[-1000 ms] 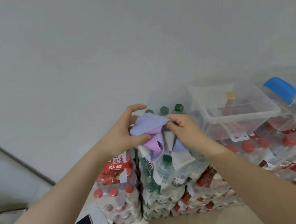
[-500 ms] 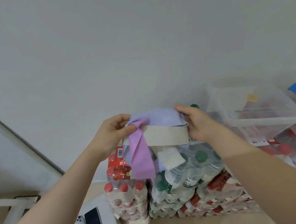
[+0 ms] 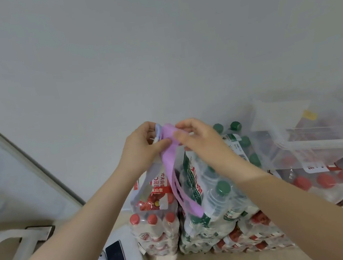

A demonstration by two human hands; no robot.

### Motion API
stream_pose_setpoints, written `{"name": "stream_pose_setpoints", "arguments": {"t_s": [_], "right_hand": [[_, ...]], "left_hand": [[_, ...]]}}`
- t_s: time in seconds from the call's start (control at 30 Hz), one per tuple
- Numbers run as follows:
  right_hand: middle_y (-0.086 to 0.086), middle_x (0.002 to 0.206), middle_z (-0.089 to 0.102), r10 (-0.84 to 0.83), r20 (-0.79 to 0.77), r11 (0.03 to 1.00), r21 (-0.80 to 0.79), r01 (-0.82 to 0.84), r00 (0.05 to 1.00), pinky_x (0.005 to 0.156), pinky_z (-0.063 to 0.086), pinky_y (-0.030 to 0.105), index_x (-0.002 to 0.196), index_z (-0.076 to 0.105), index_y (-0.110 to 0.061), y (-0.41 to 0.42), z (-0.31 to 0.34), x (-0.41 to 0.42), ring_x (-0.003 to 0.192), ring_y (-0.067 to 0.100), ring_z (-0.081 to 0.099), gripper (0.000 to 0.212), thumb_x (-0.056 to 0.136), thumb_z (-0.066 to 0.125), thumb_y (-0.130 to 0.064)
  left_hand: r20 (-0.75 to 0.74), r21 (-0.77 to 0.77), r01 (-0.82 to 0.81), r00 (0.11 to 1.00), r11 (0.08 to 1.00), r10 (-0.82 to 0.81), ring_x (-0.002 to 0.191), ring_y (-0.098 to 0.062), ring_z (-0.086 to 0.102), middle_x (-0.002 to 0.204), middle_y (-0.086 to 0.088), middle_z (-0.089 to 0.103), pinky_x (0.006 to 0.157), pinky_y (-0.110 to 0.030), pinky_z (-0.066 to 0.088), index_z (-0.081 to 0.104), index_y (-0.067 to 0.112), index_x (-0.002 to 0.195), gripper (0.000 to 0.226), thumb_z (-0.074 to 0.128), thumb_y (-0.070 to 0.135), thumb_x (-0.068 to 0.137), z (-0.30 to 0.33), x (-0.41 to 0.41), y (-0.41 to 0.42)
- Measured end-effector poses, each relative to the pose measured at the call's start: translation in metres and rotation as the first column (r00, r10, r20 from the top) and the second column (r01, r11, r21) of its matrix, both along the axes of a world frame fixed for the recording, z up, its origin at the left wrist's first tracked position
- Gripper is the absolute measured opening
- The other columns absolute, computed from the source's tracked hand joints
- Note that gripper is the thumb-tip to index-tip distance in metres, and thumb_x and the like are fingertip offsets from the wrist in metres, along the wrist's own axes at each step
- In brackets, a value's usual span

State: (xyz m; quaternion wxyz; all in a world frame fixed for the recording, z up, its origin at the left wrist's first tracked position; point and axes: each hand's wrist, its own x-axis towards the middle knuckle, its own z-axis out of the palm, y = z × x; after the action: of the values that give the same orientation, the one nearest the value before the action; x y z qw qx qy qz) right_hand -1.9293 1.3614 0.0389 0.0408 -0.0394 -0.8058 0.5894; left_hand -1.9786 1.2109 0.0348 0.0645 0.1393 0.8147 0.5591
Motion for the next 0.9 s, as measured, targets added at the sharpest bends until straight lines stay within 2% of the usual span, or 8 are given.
{"name": "stream_pose_setpoints", "arguments": {"t_s": [0.13, 0.27, 0.37, 0.47, 0.57, 0.7, 0.83, 0.9], "right_hand": [[-0.001, 0.109, 0.062, -0.102, 0.052, 0.98, -0.166, 0.11, 0.993, 0.087, 0.053, 0.038, 0.105, 0.055, -0.023, -0.019, -0.011, -0.009, 0.096, 0.017, 0.064, 0.024, 0.084, 0.065, -0.02], [0.009, 0.099, 0.066, -0.167, 0.121, 0.938, -0.285, 0.195, 0.979, 0.086, 0.054, 0.042, 0.095, 0.06, -0.016, -0.022, -0.015, -0.018, 0.094, 0.027, 0.065, 0.009, 0.087, 0.061, -0.013], [0.006, 0.092, 0.065, -0.152, 0.161, 0.936, -0.293, 0.195, 0.975, 0.085, 0.053, 0.044, 0.087, 0.061, -0.018, -0.021, -0.019, -0.021, 0.091, 0.027, 0.063, 0.004, 0.088, 0.06, -0.014], [0.001, 0.092, 0.063, -0.195, 0.151, 0.946, -0.233, 0.226, 0.969, 0.086, 0.051, 0.042, 0.085, 0.058, -0.023, -0.011, -0.024, -0.027, 0.092, 0.021, 0.059, 0.016, 0.089, 0.056, -0.008], [-0.002, 0.09, 0.059, -0.264, 0.113, 0.928, -0.24, 0.284, 0.958, 0.078, 0.051, 0.033, 0.085, 0.055, -0.023, 0.003, -0.024, -0.031, 0.086, 0.016, 0.057, 0.02, 0.089, 0.053, -0.003], [-0.007, 0.089, 0.057, -0.365, 0.038, 0.89, -0.278, 0.361, 0.93, 0.07, 0.046, 0.018, 0.084, 0.052, -0.027, 0.012, -0.019, -0.034, 0.08, 0.007, 0.055, 0.028, 0.086, 0.056, 0.0], [-0.007, 0.1, 0.061, -0.134, 0.058, 0.969, -0.203, 0.143, 0.989, 0.086, 0.048, 0.023, 0.091, 0.053, -0.03, 0.004, -0.025, -0.03, 0.095, 0.009, 0.058, 0.03, 0.084, 0.06, -0.002], [-0.008, 0.095, 0.061, -0.091, 0.119, 0.988, -0.115, 0.105, 0.989, 0.087, 0.047, 0.022, 0.089, 0.055, -0.03, -0.001, -0.033, -0.029, 0.092, 0.009, 0.058, 0.028, 0.083, 0.063, -0.003]], "left_hand": [[-0.003, -0.003, 0.018, 1.0, 1.0, -0.018, 0.08, -0.018, 0.066, 0.102, -0.001, 0.067, 0.068, -0.03, 0.054, 0.058, 0.017, 0.103, 0.027, 0.068, 0.014, 0.078, 0.001, 0.003, -0.002], [0.007, 0.011, 0.131, 0.991, 0.991, -0.131, 0.088, -0.007, 0.064, 0.113, 0.009, 0.059, 0.062, -0.009, 0.047, 0.052, 0.026, 0.118, 0.041, 0.065, 0.01, 0.082, 0.003, 0.01, -0.007], [-0.033, 0.03, 0.148, 0.989, 0.989, -0.147, 0.081, -0.002, 0.063, 0.113, 0.013, 0.054, 0.062, -0.005, 0.043, 0.051, 0.038, 0.108, 0.046, 0.057, -0.001, 0.084, 0.001, 0.014, -0.011], [-0.024, -0.004, 0.026, 0.999, 1.0, -0.026, 0.066, -0.003, 0.063, 0.101, 0.011, 0.059, 0.055, -0.014, 0.049, 0.054, 0.034, 0.105, 0.044, 0.052, -0.004, 0.083, -0.01, 0.008, -0.019], [-0.079, -0.226, -0.073, 0.995, 0.971, 0.057, 0.07, -0.008, 0.06, 0.094, 0.006, 0.059, 0.051, -0.008, 0.041, 0.057, 0.019, 0.109, 0.028, 0.053, 0.004, 0.085, -0.025, -0.003, -0.029], [-0.127, -0.469, -0.118, 0.99, 0.876, 0.065, 0.08, -0.025, 0.058, 0.094, -0.003, 0.061, 0.065, -0.033, 0.047, 0.052, 0.01, 0.107, 0.021, 0.051, 0.01, 0.087, -0.057, -0.016, -0.039], [-0.076, -0.49, -0.094, 0.995, 0.866, 0.065, 0.072, -0.027, 0.056, 0.092, 0.002, 0.062, 0.06, -0.037, 0.045, 0.043, 0.01, 0.093, 0.007, 0.047, 0.014, 0.09, -0.101, -0.029, -0.032], [-0.047, -0.473, -0.072, 0.997, 0.878, 0.057, 0.072, -0.026, 0.055, 0.091, -0.001, 0.061, 0.062, -0.037, 0.044, 0.043, 0.01, 0.093, 0.006, 0.047, 0.013, 0.091, -0.123, -0.034, -0.024]]}}
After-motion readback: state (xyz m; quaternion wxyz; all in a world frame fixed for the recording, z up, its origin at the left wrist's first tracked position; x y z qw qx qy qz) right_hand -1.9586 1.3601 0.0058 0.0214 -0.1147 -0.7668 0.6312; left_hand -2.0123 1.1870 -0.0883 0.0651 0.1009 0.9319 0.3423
